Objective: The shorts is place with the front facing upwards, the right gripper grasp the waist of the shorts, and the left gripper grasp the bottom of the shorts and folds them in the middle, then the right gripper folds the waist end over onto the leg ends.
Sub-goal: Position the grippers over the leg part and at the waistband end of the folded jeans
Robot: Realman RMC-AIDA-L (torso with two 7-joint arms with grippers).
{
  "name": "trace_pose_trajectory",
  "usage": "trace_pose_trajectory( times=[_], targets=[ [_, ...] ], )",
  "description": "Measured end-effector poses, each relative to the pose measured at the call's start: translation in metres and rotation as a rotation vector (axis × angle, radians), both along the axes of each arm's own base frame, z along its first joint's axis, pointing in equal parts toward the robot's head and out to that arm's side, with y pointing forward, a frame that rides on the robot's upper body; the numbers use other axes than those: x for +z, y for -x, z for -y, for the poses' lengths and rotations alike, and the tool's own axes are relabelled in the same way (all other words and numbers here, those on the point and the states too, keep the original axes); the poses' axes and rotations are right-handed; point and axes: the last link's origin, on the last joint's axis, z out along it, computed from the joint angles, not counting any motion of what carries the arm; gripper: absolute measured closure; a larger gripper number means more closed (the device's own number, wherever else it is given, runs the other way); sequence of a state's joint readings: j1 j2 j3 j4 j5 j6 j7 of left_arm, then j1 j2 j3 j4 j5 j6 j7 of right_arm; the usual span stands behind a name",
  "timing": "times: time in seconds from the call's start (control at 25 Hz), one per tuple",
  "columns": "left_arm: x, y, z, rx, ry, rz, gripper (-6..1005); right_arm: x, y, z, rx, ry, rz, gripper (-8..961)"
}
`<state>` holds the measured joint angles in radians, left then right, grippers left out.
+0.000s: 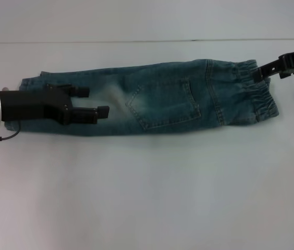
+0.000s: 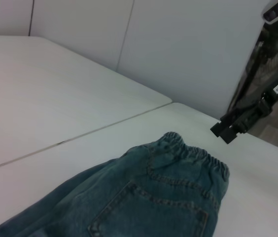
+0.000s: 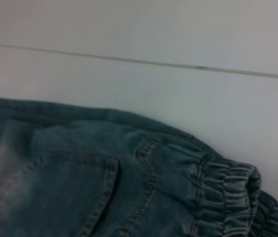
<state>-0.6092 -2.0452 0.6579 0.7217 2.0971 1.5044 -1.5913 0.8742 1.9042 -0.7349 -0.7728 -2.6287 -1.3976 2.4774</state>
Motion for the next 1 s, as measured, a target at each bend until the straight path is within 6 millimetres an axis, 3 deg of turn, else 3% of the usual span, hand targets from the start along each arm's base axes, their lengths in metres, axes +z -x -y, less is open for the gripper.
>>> trace_pose_trajectory(
  times=[0.28,0.52,1.0],
  targets=[
    [-0.007,0.005,-0.002,0.030,-0.011,-0.027,101,-0.026,-0.012,-0.005,-0.009,0.004,0.077,62],
    [-0.013,0.008,-0.004,0.047,-0.018,-0.042,110,-0.036,-0.016,-0.006,0.002,0.014,0.110,62],
    [-0.019,0.008,-0.006,0.064,-0.018,-0.045,129,-0.060,-0.012,-0.004,0.051,0.044,0.144,61]
  ],
)
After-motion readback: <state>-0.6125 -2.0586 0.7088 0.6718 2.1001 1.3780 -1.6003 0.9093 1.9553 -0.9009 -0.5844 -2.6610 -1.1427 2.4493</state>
